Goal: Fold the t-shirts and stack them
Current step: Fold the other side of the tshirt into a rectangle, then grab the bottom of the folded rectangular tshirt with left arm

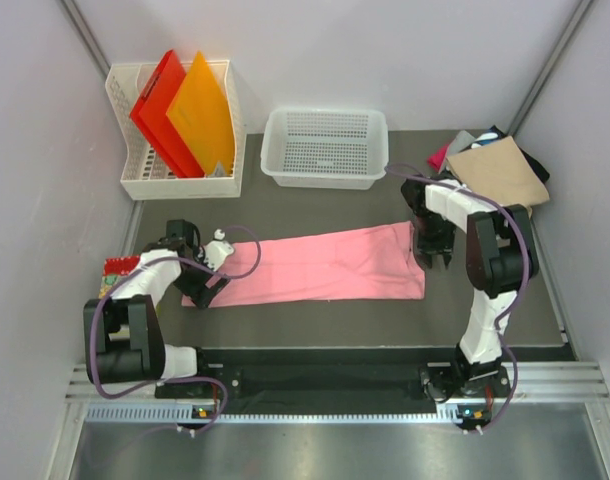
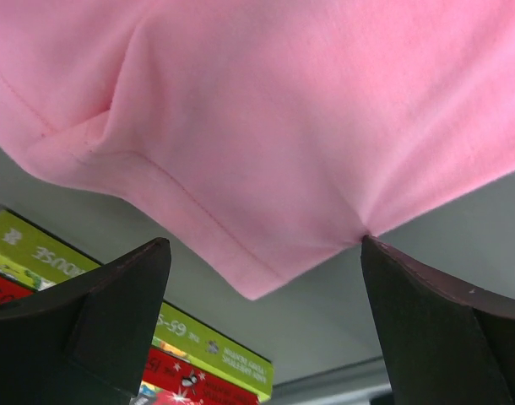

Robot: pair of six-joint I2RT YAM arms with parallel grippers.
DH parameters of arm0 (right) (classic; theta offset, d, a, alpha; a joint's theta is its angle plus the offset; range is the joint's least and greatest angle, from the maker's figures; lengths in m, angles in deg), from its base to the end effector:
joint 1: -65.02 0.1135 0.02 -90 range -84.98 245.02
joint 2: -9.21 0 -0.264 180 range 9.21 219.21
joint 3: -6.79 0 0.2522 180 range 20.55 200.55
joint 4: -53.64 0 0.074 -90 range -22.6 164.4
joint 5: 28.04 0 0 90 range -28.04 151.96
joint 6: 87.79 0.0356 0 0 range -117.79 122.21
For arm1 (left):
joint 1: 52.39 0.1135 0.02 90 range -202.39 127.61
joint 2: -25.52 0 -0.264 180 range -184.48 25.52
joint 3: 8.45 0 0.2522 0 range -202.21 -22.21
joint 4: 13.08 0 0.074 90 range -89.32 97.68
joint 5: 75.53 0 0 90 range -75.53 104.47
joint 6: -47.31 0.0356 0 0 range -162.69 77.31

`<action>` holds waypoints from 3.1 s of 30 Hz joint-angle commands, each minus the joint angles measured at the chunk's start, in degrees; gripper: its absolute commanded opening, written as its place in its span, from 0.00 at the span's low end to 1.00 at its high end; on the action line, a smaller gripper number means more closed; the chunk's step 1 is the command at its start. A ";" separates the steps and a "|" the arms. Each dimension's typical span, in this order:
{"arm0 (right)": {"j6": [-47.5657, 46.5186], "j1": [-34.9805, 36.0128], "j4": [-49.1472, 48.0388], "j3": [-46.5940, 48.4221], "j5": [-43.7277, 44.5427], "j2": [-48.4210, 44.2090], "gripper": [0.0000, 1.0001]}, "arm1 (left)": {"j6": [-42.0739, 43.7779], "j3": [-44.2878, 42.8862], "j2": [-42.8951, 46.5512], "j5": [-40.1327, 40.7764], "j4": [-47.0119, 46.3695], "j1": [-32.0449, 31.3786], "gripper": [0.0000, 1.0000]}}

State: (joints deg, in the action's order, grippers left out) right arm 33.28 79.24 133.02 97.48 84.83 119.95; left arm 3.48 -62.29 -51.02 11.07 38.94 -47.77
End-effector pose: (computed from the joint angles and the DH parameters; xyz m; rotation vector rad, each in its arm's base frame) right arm 0.3261 0.0684 0.1686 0.3985 3.0399 -0.6696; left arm 0.2195 0.0156 0.1673 1.0301 2.6832 0.0883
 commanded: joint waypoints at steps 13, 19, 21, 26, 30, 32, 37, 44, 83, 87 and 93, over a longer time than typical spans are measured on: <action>1.36 9.59 -1.71 2.89 -19.18 -9.32 0.46 | -3.19 -13.53 -1.51 -3.63 14.98 0.56 0.99; 1.72 10.74 -8.14 0.86 -21.91 -4.23 0.45 | -4.34 -18.90 -0.55 -6.62 18.95 0.65 0.99; 1.45 10.66 -8.14 1.47 -19.99 -2.20 0.45 | -4.69 -18.73 -0.37 -6.80 19.31 0.56 0.99; 0.92 9.43 -8.23 2.88 -18.22 2.72 0.45 | -4.69 -16.79 0.42 -6.10 18.96 0.56 0.99; 0.31 8.11 -5.43 3.58 -14.63 5.10 0.44 | -3.99 -15.56 1.56 -4.60 17.99 0.65 0.99; 0.31 7.14 -4.02 4.02 -12.42 6.33 0.43 | -3.72 -15.65 1.74 -4.51 18.16 0.56 0.99; 0.92 2.32 -0.24 6.56 -6.09 6.77 0.42 | -3.54 -16.09 3.41 -4.42 18.60 0.65 0.99; 0.31 -2.44 0.82 7.63 -5.38 6.51 0.43 | -3.80 -16.00 2.97 -6.71 19.05 0.65 0.99; 1.89 9.25 -1.82 3.41 -8.64 -18.36 0.49 | -41.95 -22.68 -23.04 -14.36 5.68 0.74 0.98; 1.71 9.25 -1.11 3.67 -8.19 -18.89 0.49 | -42.48 -23.03 -24.98 -14.88 5.60 0.74 0.94; 2.15 9.33 -1.03 3.67 -8.72 -19.51 0.48 | -43.18 -22.94 -27.26 -13.83 5.07 0.65 0.92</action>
State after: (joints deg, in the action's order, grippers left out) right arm 34.83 88.28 131.95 100.78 76.35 103.12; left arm -38.99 -85.30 -75.06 -3.22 46.53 -47.38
